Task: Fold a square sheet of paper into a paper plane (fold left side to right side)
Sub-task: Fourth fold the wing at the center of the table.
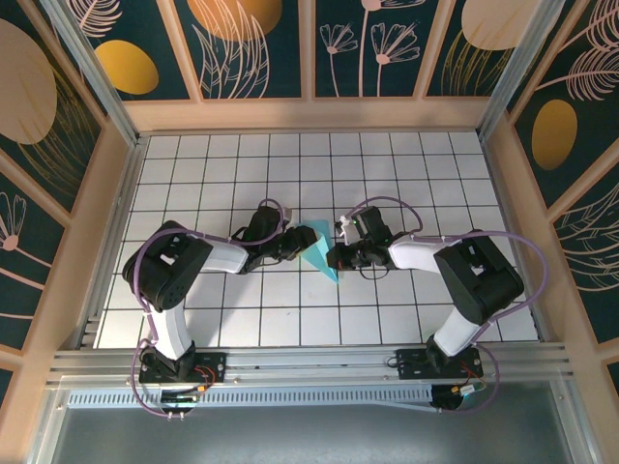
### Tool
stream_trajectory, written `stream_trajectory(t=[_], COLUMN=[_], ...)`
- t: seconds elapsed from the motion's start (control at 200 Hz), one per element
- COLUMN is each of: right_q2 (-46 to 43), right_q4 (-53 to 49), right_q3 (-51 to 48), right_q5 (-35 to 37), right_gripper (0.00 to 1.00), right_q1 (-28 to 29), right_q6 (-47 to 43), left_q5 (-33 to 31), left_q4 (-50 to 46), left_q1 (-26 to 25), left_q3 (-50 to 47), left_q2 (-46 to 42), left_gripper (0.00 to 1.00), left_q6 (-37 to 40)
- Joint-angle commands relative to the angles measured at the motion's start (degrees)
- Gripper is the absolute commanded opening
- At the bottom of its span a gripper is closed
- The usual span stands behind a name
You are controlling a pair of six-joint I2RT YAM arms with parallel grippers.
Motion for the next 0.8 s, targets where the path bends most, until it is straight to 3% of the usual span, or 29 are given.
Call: stream_trajectory(t=[0.0,0.796], right_q2=[1.06,1.45], right_q4=[1.17,1.51], right_q3=[-0.43,-0.43], right_q5=[-1.27,-1.99], right_gripper=[0.0,0.03], right_q1=[-0.47,-0.45], right_q6=[0.71,0.97], left_q5=[1.29,-2.0], left_q4=[1.14,-7.84], left_q1=[-0.5,-1.01], left_q3=[1.7,5.19], left_q2=[1.01,4.17], left_gripper=[0.49,0.48], left_q6=[-0.37,3.05])
